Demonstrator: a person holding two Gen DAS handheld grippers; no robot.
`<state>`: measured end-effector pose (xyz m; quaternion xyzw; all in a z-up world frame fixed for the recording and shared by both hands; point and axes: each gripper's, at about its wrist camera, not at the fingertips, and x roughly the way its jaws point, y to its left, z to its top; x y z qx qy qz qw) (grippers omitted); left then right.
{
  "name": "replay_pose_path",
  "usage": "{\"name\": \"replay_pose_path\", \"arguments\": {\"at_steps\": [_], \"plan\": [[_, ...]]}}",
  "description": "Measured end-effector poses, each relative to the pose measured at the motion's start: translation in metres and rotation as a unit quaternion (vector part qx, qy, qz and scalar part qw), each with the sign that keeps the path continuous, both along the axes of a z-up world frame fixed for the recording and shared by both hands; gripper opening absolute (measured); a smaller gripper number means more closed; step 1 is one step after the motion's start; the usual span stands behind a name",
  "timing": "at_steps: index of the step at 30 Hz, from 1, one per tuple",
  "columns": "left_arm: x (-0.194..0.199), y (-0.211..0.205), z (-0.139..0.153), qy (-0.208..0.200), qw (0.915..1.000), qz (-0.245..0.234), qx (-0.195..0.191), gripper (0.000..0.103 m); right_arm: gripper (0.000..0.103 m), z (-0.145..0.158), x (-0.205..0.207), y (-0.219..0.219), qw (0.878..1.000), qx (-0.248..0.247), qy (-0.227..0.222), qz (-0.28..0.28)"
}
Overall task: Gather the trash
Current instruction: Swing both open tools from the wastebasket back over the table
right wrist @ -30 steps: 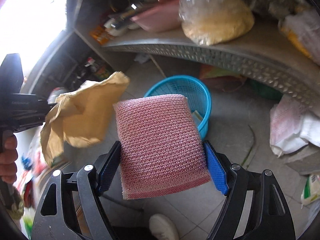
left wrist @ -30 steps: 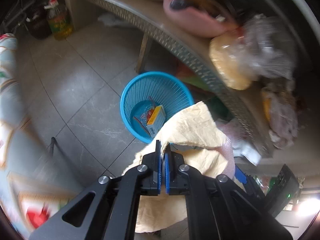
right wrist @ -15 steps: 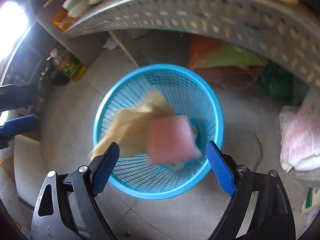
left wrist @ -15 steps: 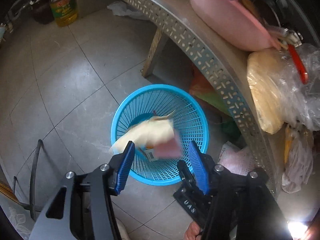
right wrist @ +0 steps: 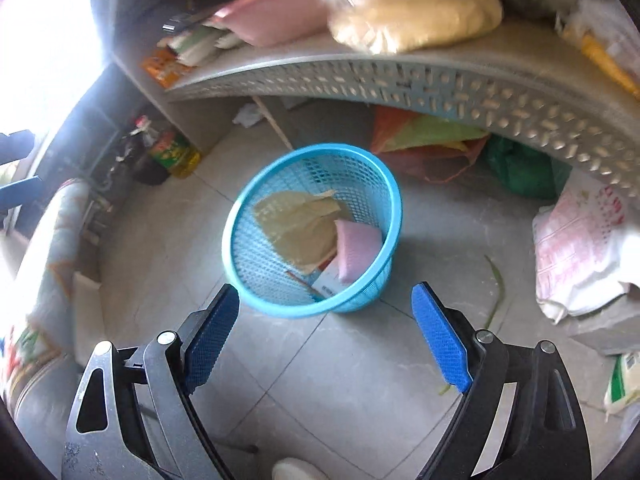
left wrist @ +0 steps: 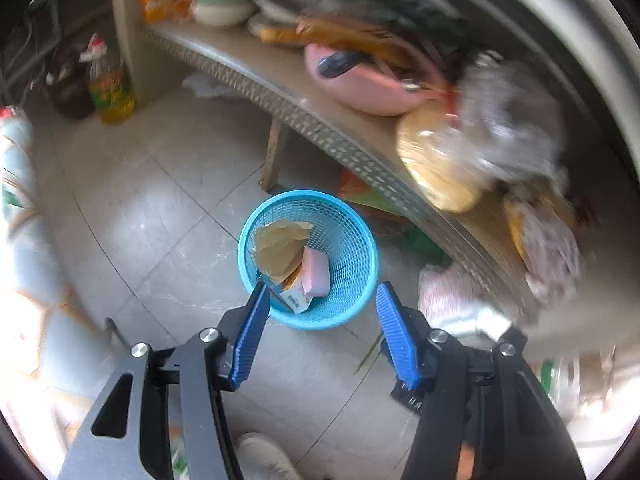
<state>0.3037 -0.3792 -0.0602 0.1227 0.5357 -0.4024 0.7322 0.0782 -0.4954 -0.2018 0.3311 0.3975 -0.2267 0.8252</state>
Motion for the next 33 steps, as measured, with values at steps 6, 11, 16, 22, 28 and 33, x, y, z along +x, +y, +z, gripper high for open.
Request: {"name": "replay_pose_path", "arguments": {"at_steps": [6, 11, 16, 22, 28, 33], "plan": [[-0.06, 0.075, 0.058, -0.082, 0.9946, -0.06, 0.023, 0.055, 0.088, 0.063, -0.029, 0.043, 0.998, -0.046, -0.022, 0.036], [-0.095, 0.158, 0.091, -0.084, 0.9958, -0.018, -0.032, 0.066, 0.093, 0.108, -0.05, 0.07, 0.994, -0.069, -0.054, 0.067], [-0.132, 0.23, 0.103, -0.119, 0.9901, 0.044, -0.059, 0.072, 0.093, 0.148, -0.056, 0.1, 0.984, -0.085, -0.083, 0.13], [-0.177, 0.306, 0.106, -0.157, 0.9798, 0.099, -0.074, 0.079, 0.094, 0.179, -0.048, 0.143, 0.968, -0.087, -0.116, 0.207], [-0.212, 0.366, 0.097, -0.193, 0.968, 0.15, -0.055, 0.081, 0.094, 0.193, -0.029, 0.197, 0.945, -0.069, -0.132, 0.292], [-0.225, 0.407, 0.091, -0.204, 0.957, 0.192, -0.074, 0.081, 0.094, 0.2, -0.007, 0.237, 0.927, -0.053, -0.136, 0.346]]}}
